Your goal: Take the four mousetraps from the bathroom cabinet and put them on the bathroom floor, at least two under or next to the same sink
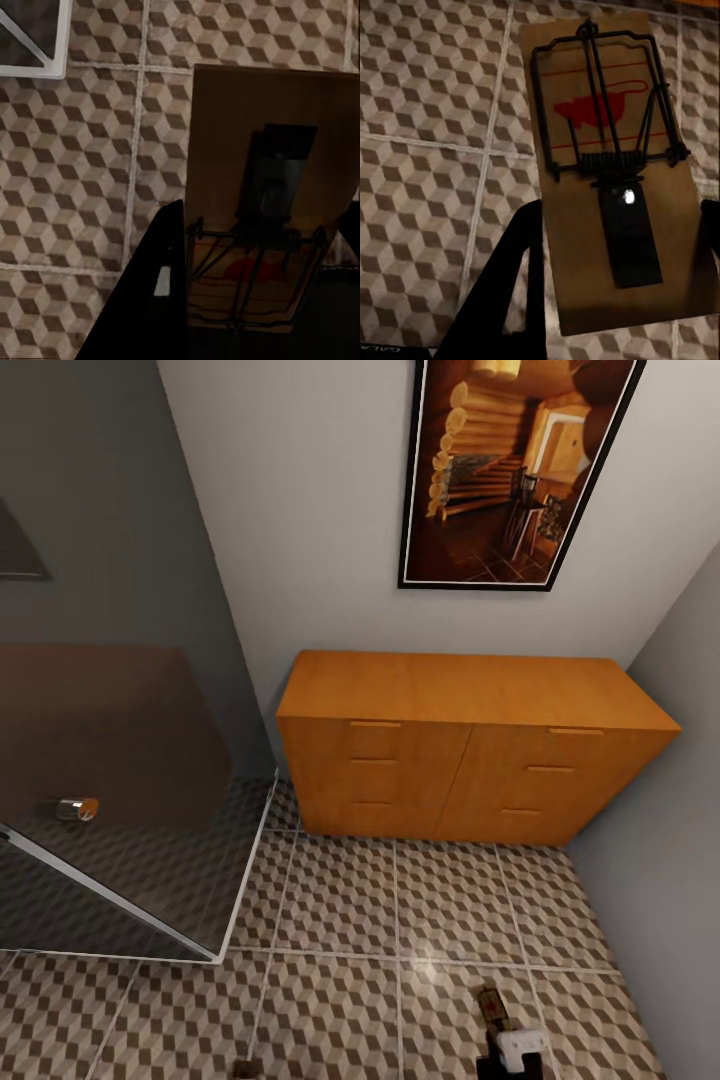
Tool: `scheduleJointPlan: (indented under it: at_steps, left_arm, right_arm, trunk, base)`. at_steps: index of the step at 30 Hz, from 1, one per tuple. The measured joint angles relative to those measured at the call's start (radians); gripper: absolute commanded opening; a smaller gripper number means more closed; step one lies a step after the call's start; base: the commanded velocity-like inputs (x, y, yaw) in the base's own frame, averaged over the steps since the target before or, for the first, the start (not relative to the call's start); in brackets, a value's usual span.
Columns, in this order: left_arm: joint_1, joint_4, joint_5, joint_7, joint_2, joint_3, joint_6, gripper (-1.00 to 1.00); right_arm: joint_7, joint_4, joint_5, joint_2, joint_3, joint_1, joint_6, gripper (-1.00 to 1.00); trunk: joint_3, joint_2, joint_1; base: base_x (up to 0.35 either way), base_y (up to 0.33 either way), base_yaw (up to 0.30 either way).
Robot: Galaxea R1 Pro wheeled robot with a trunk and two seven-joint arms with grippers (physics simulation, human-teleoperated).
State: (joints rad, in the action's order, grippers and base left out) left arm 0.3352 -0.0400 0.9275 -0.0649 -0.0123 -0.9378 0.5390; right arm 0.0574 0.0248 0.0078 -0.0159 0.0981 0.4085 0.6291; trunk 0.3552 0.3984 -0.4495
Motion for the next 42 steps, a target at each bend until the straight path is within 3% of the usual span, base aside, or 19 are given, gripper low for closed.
scheduleJointPlan:
  at_steps: [2,4,8,10,15,19,22,29,33,42]
  left_arm:
    - [0.002,-0.073,0.001,-0.034,0.004,0.000,-0.067,-1.00]
    - [0.005,-0.195,-0.007,-0.120,0.011,0.002,-0.162,-1.00]
    - [0.007,-0.395,-0.034,-0.284,0.022,0.003,-0.267,-1.00]
    - [0.007,-0.504,-0.087,-0.360,0.034,0.004,-0.304,-1.00]
    - [0.007,-0.616,-0.214,-0.410,0.081,0.007,-0.324,-1.00]
    - [0.007,-0.649,-0.253,-0.411,0.122,0.010,-0.304,-1.00]
    - [0.007,-0.656,-0.260,-0.410,0.134,0.009,-0.270,-1.00]
    - [0.007,-0.646,-0.275,-0.409,0.139,0.002,-0.216,-1.00]
    - [0.007,-0.629,-0.297,-0.409,0.140,0.002,-0.212,-1.00]
    - [0.007,-0.598,-0.306,-0.409,0.137,0.003,-0.210,-1.00]
  right_arm:
    - [0.060,0.006,0.000,0.015,-0.001,-0.001,0.004,-1.00]
    - [0.119,0.016,0.000,0.029,-0.003,-0.002,0.005,-1.00]
    - [0.157,0.061,-0.001,0.039,-0.005,-0.003,0.005,-1.00]
    - [0.165,0.108,-0.001,0.040,-0.005,-0.003,0.003,-1.00]
    - [0.167,0.142,-0.001,0.041,-0.003,-0.003,0.004,-1.00]
    - [0.167,0.148,-0.001,0.039,-0.002,-0.003,0.006,-1.00]
    - [0.166,0.145,-0.001,0.035,-0.003,-0.003,0.007,-1.00]
    - [0.166,0.139,-0.001,0.029,-0.002,-0.003,0.007,-1.00]
    - [0.166,0.139,-0.001,0.029,-0.002,-0.003,0.006,-1.00]
    - [0.166,0.139,-0.002,0.031,-0.002,-0.003,0.006,-1.00]
  trunk:
    - [0.000,0.000,0.000]
    - [0.000,0.000,0.000]
    - [0.000,0.000,0.000]
    - [0.000,0.000,0.000]
    - [0.000,0.000,0.000]
    - [0.000,0.000,0.000]
    - [0.000,0.000,0.000]
    - [0.000,0.000,0.000]
    - [0.000,0.000,0.000]
    - [0.000,0.000,0.000]
  base:
    - [0.000,0.000,0.000]
    - [0.000,0.000,0.000]
    - [0.000,0.000,0.000]
    - [0.000,0.000,0.000]
    - [0.000,0.000,0.000]
    - [0.000,0.000,0.000]
    - [0.000,0.000,0.000]
    - [0.000,0.000,0.000]
    - [0.000,0.000,0.000]
    - [0.000,0.000,0.000]
